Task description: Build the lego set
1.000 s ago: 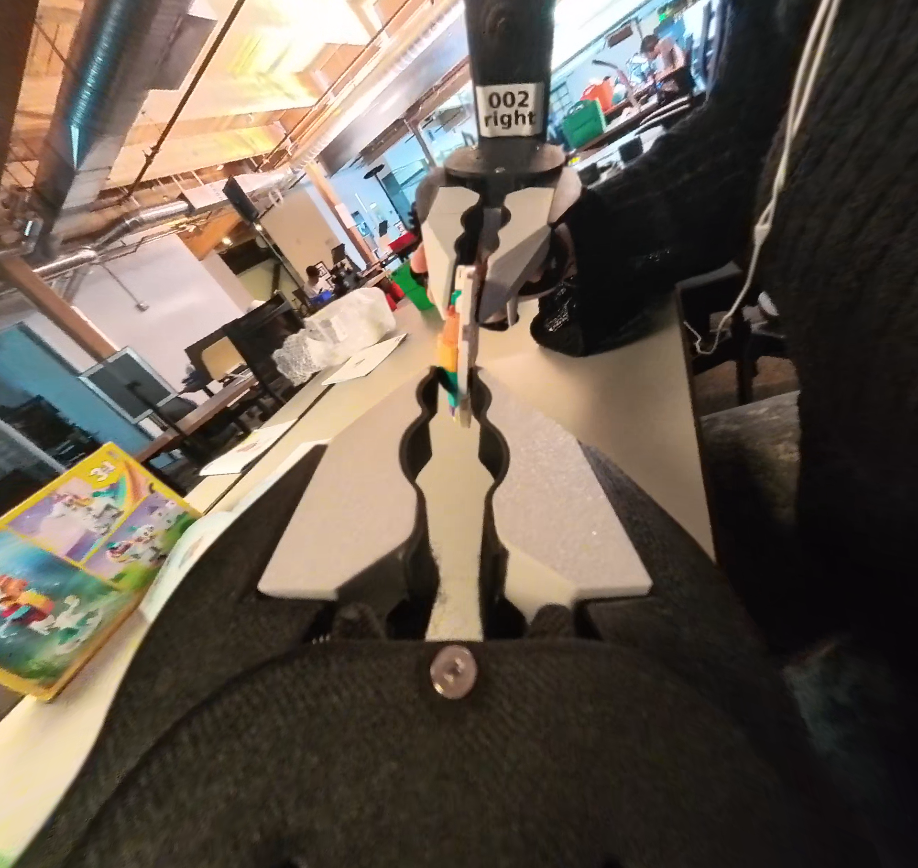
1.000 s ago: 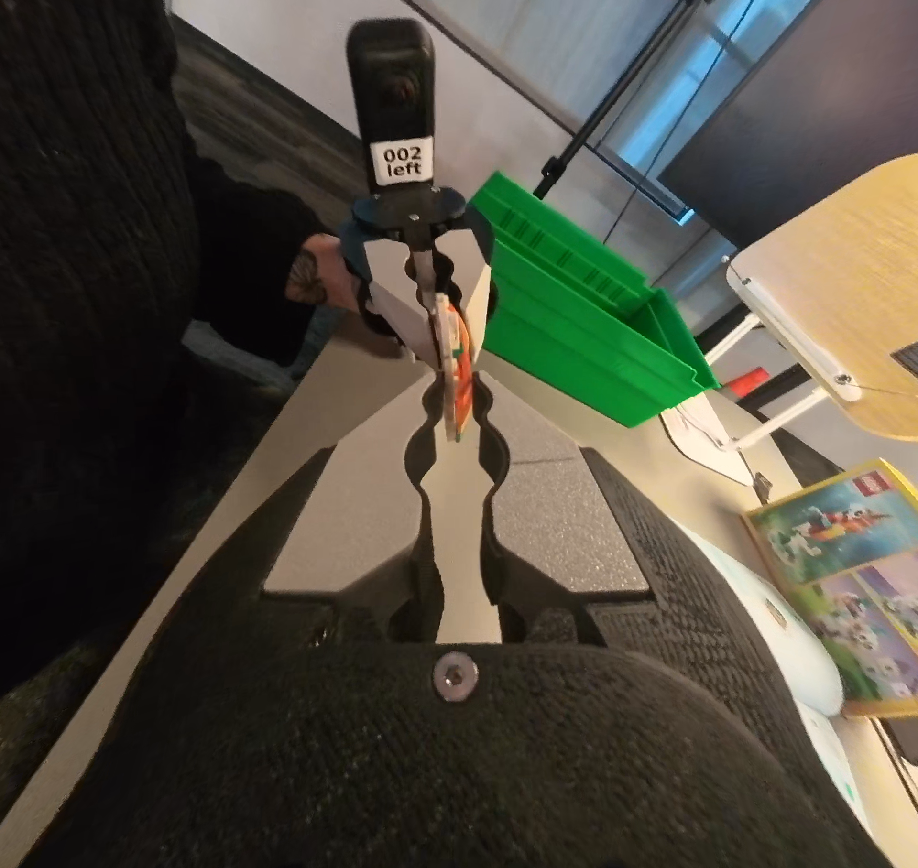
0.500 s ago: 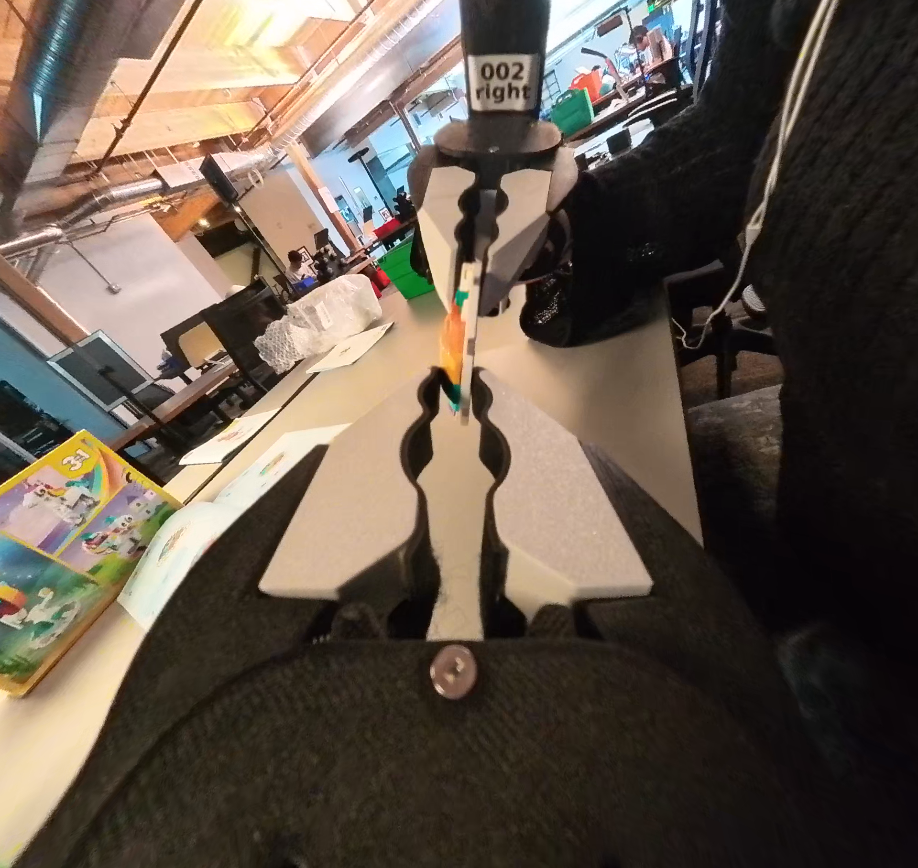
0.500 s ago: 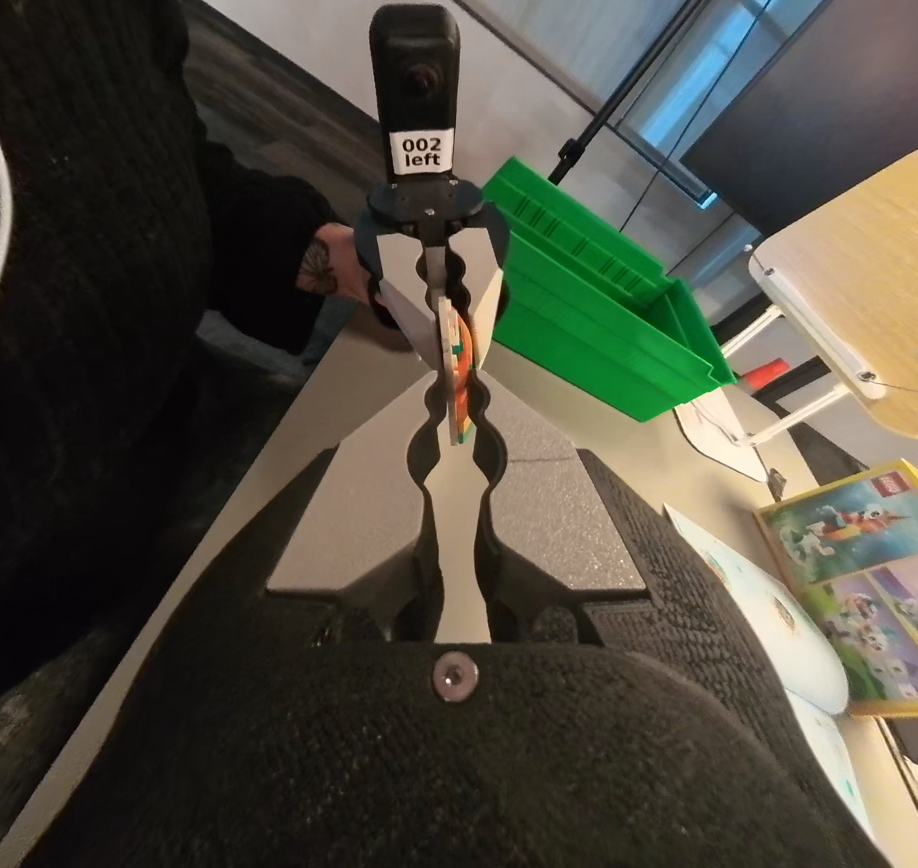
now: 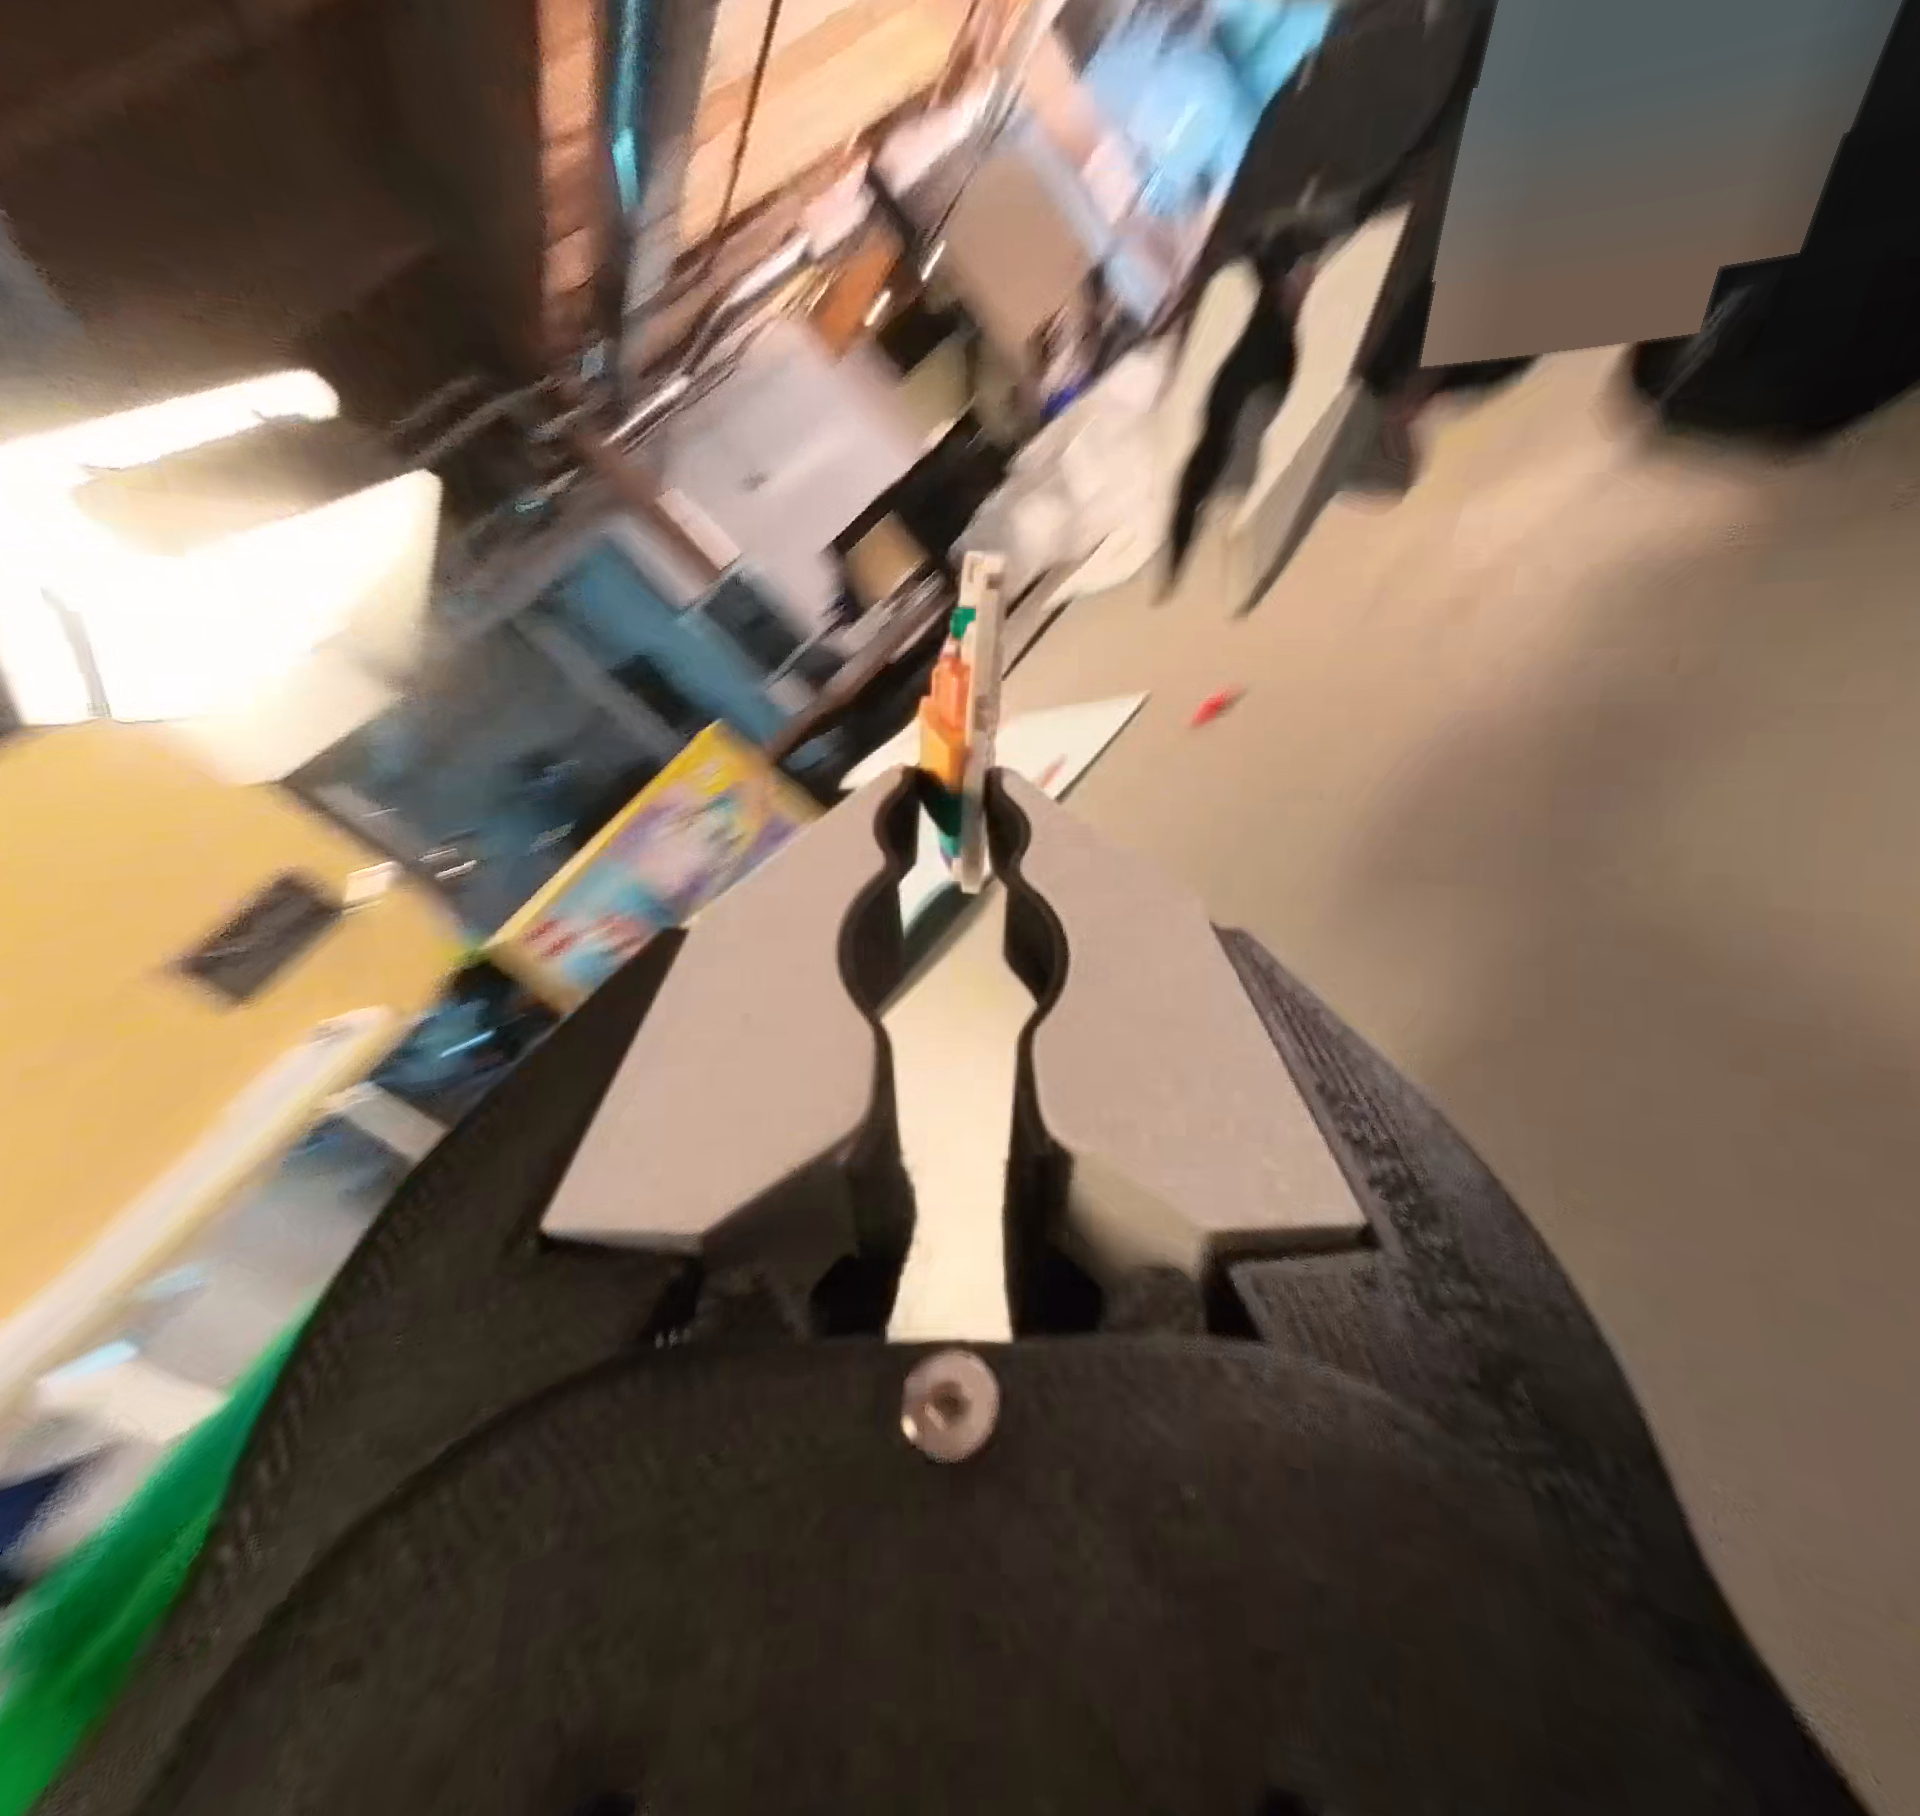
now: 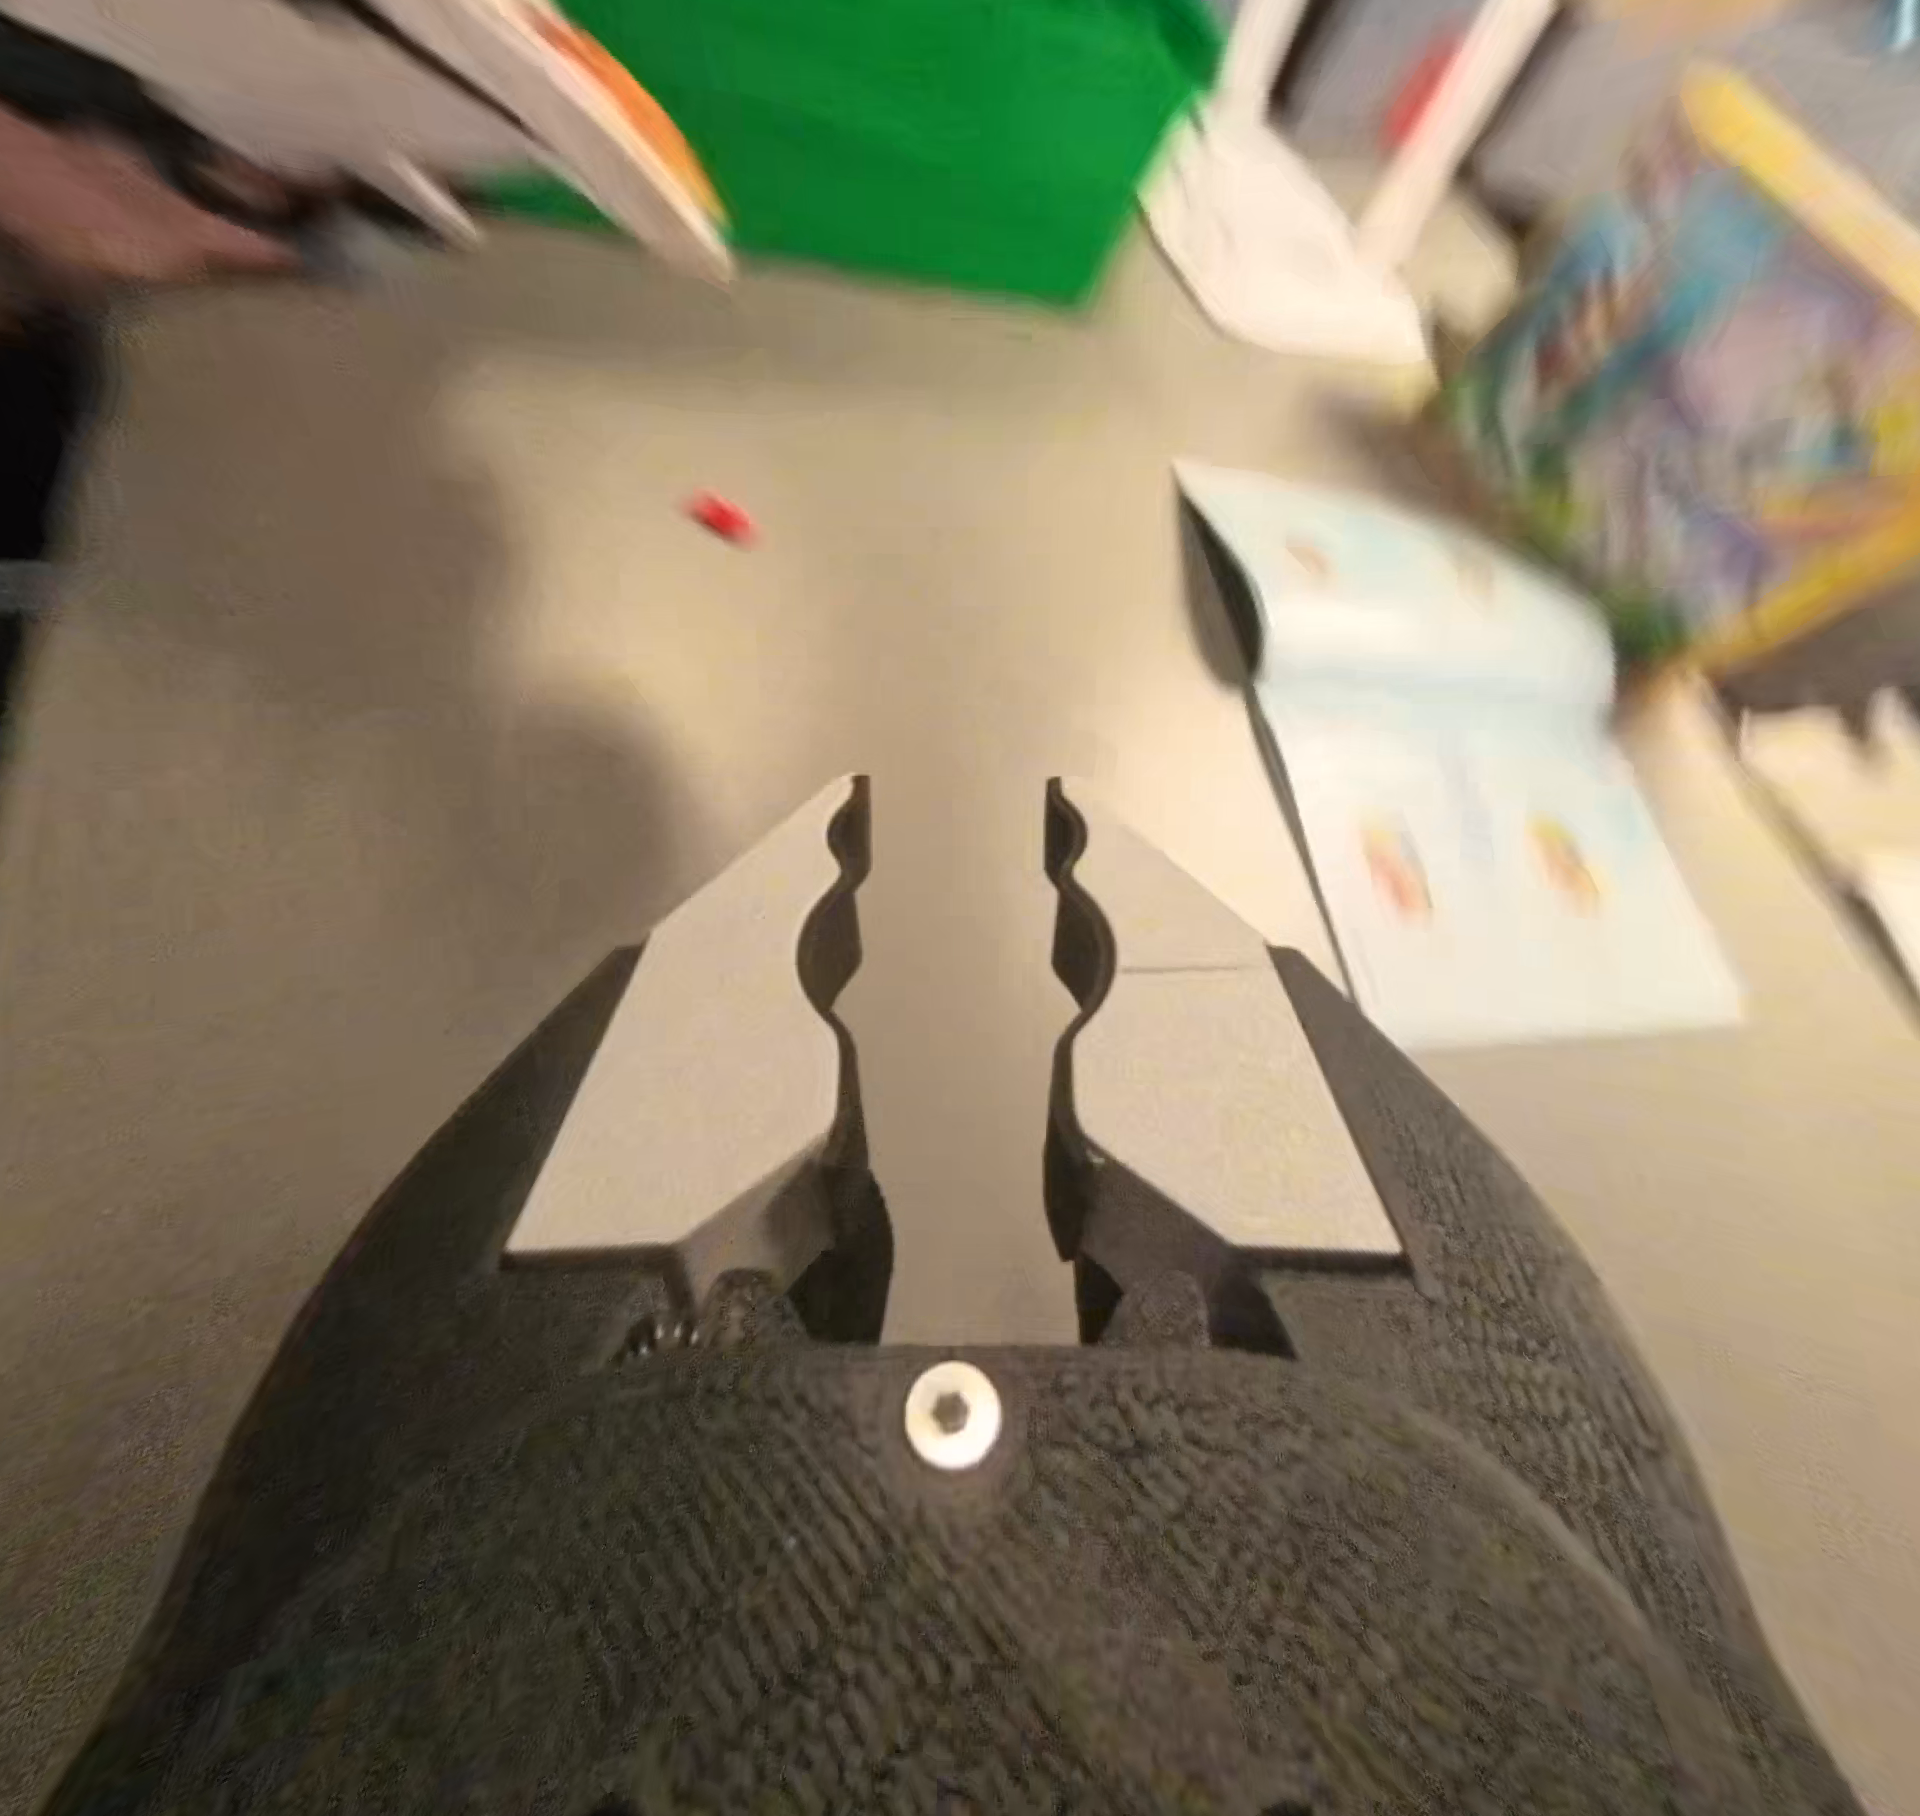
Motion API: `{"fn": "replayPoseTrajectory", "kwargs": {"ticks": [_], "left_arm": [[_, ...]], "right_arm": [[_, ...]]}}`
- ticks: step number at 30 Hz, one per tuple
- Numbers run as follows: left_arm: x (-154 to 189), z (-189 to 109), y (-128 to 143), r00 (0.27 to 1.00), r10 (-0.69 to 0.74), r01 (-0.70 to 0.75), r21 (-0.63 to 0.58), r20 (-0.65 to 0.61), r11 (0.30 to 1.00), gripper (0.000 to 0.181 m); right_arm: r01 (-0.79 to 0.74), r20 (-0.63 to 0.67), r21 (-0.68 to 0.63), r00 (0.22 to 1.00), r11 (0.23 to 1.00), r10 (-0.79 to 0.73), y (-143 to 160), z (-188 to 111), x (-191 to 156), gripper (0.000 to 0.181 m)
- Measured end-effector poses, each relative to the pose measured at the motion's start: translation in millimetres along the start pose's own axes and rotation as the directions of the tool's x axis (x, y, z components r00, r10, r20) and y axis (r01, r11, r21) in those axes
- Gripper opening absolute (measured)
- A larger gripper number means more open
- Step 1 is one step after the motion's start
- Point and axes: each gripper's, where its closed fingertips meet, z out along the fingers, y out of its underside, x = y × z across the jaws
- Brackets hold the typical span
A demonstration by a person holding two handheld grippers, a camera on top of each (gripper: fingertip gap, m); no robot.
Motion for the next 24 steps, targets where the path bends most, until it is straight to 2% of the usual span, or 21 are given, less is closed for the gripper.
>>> {"fn": "replayPoseTrajectory", "kwargs": {"ticks": [1,3,7,15,24], "left_arm": [[-3.9,-1.3,6.6,0.997,0.061,-0.059,-0.048,0.038,0.997,0.012],[-3.9,-1.7,14.3,0.991,0.126,-0.121,-0.098,0.051,0.988,0.012],[2.6,4.0,19.1,0.988,0.153,-0.149,-0.123,0.021,0.981,0.012],[21.6,13.7,30.6,0.973,0.219,-0.228,-0.179,-0.070,0.957,0.012],[21.5,15.0,30.4,0.979,0.192,-0.202,-0.173,-0.074,0.964,0.011]], "right_arm": [[-0.075,-0.024,-0.088,0.997,0.993,0.073,21.8,0.4,11.9,0.032],[-0.204,-0.062,-0.174,0.979,0.963,0.196,51.6,2.1,25.3,0.028],[-0.358,-0.122,-0.180,0.932,0.916,0.341,72.3,11.2,39.9,0.021],[-0.438,-0.173,-0.190,0.896,0.879,0.409,81.2,22.8,51.5,0.012],[-0.450,-0.204,-0.192,0.887,0.872,0.413,82.1,25.5,57.1,0.007]]}}
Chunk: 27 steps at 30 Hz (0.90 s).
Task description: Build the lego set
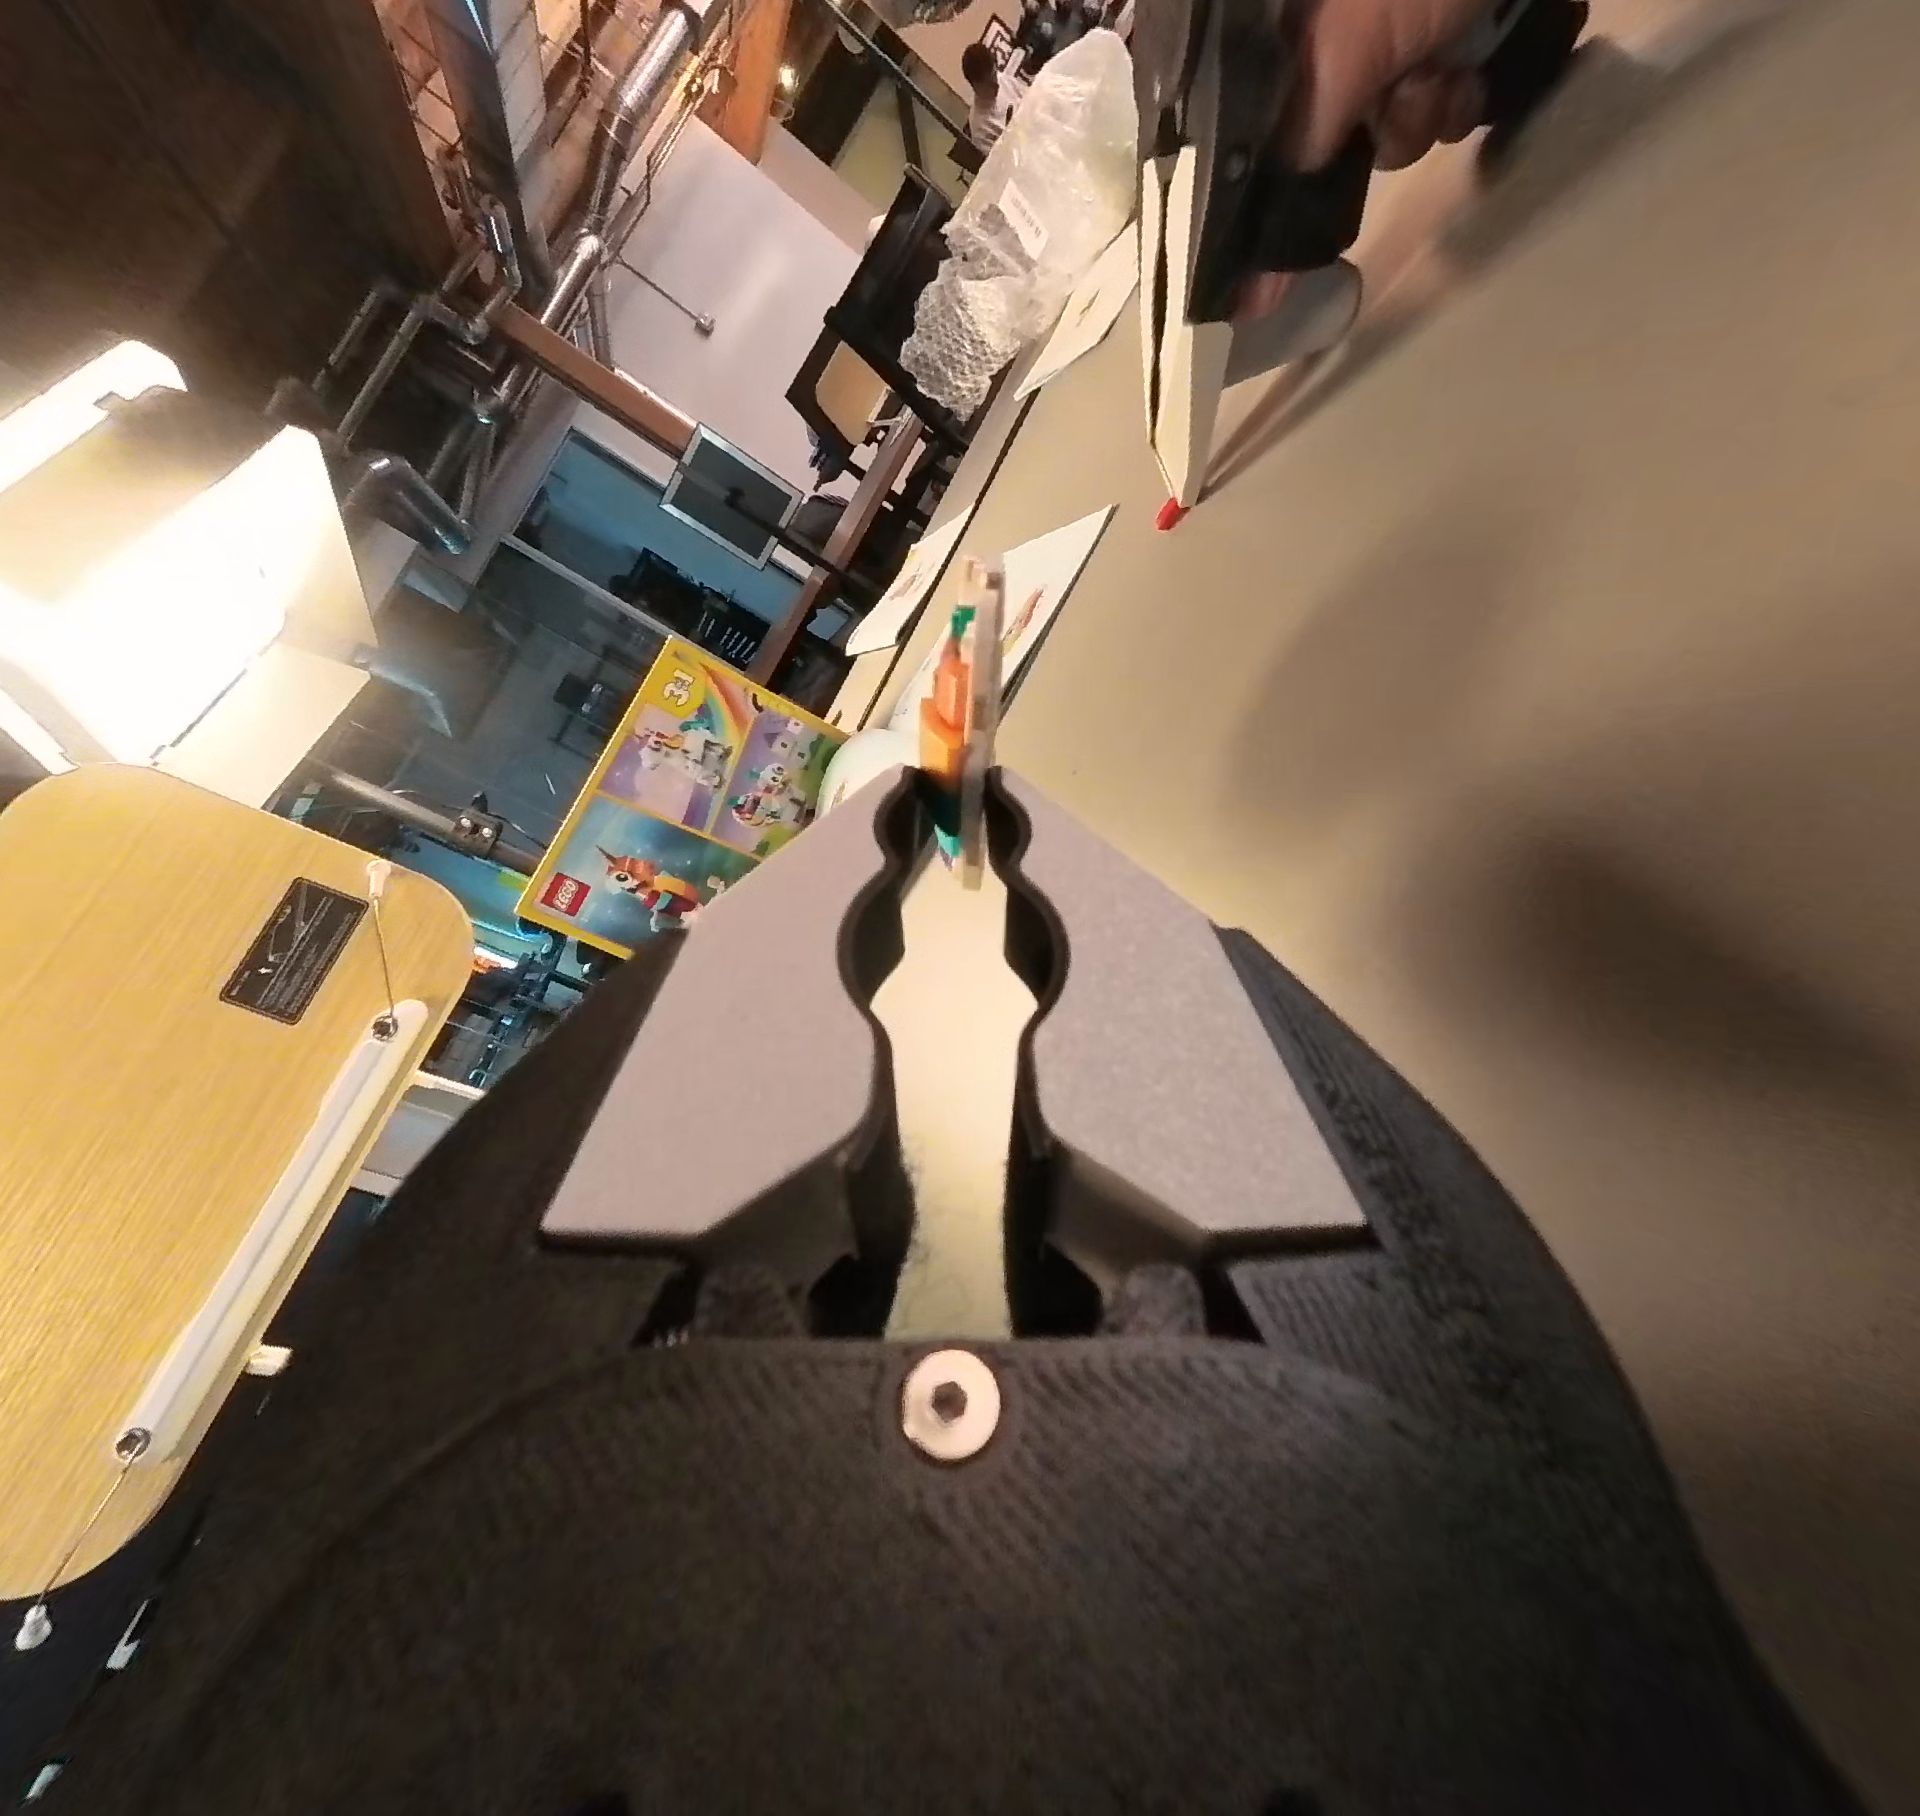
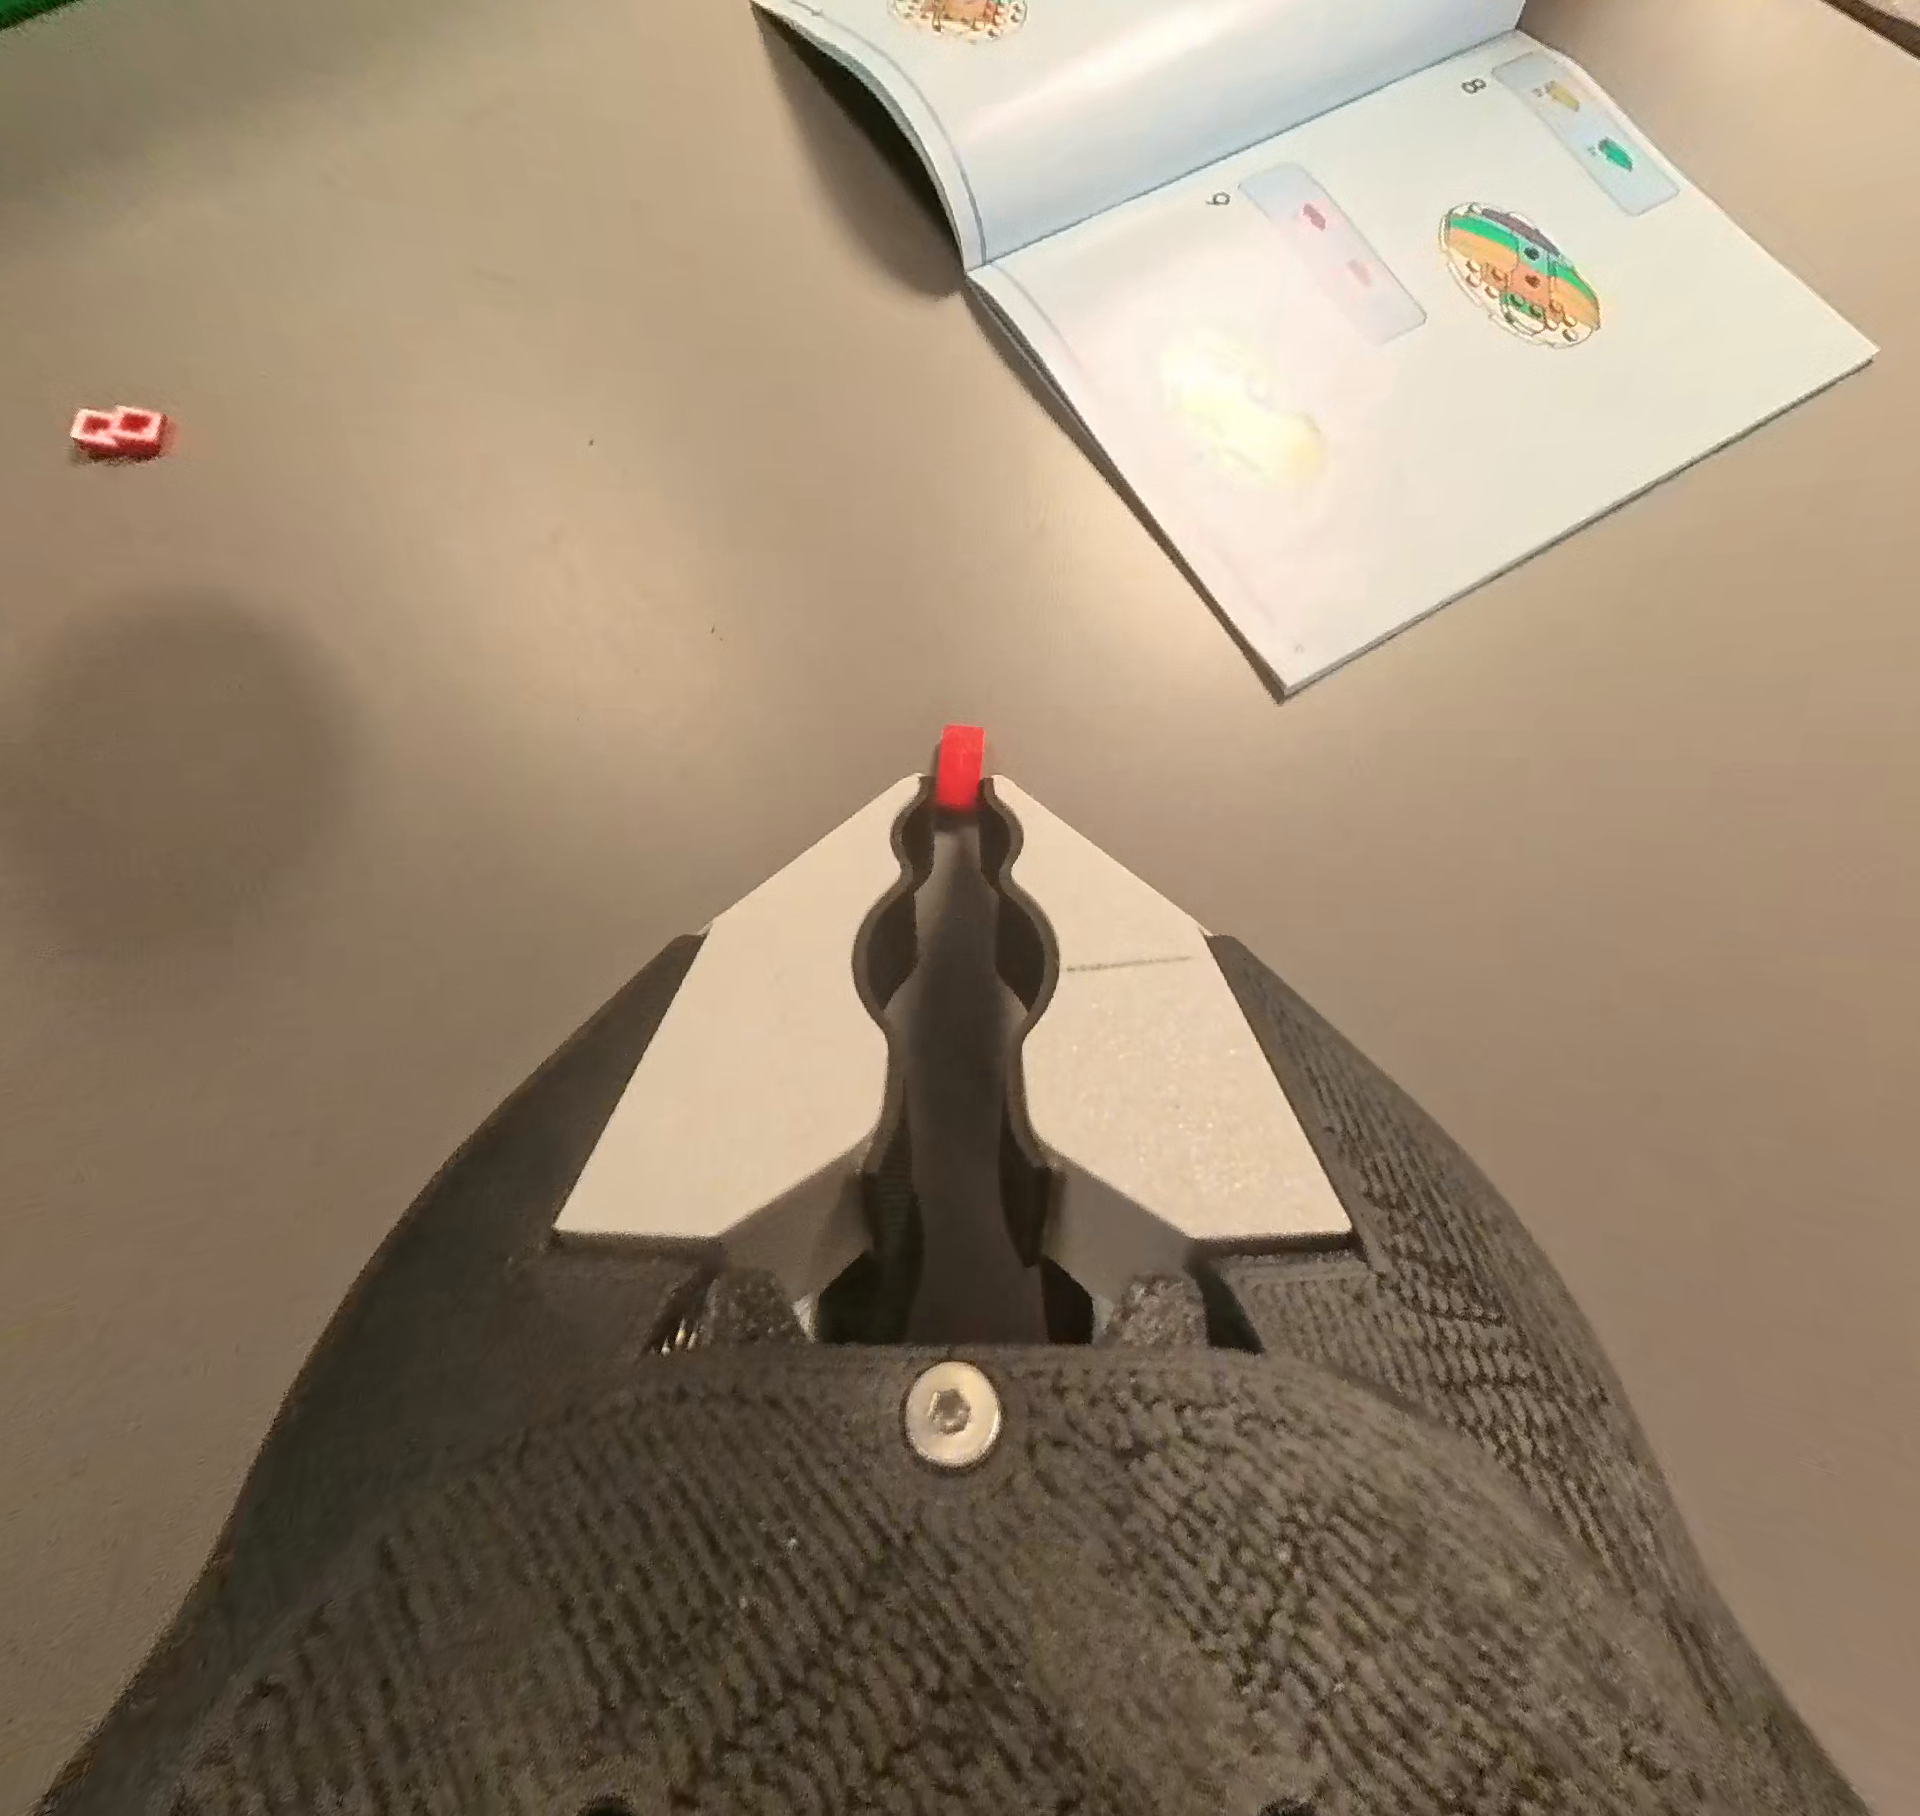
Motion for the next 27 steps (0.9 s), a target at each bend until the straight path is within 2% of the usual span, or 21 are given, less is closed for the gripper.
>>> {"fn": "replayPoseTrajectory", "kwargs": {"ticks": [4,8,11,14,18,22,27], "left_arm": [[4.9,0.1,-2.2,1.000,0.009,-0.009,0.012,-0.024,1.000,0.012],[12.5,-1.2,-9.6,0.998,0.033,-0.030,0.057,-0.057,0.998,0.012],[16.8,-3.6,-17.9,0.996,0.052,-0.045,0.105,-0.072,0.993,0.011],[25.5,-12.0,-33.8,0.991,0.102,-0.082,0.203,-0.089,0.976,0.011],[37.0,-17.4,-42.1,0.981,0.142,-0.105,0.258,-0.130,0.960,0.011],[39.3,-18.9,-44.9,0.979,0.166,-0.128,0.271,-0.122,0.954,0.011],[40.2,-22.4,-49.9,0.978,0.174,-0.132,0.301,-0.116,0.944,0.012]], "right_arm": [[0.069,0.033,0.016,0.997,0.997,-0.069,-3.4,0.4,-7.3,0.006],[0.224,0.164,0.155,0.955,0.962,-0.249,-26.6,-12.5,-44.1,0.006],[0.304,0.333,0.288,0.857,0.908,-0.392,-43.6,-33.7,-87.3,0.006],[0.353,0.506,0.393,0.687,0.849,-0.521,-49.3,-59.8,-134.0,0.006],[0.359,0.673,0.402,0.508,0.842,-0.538,-46.7,-80.5,-170.5,0.006],[0.371,0.731,0.397,0.425,0.839,-0.534,-44.6,-90.5,-183.7,0.006],[0.450,0.730,0.381,0.390,0.808,-0.561,-35.3,-87.5,-191.1,0.006]]}}
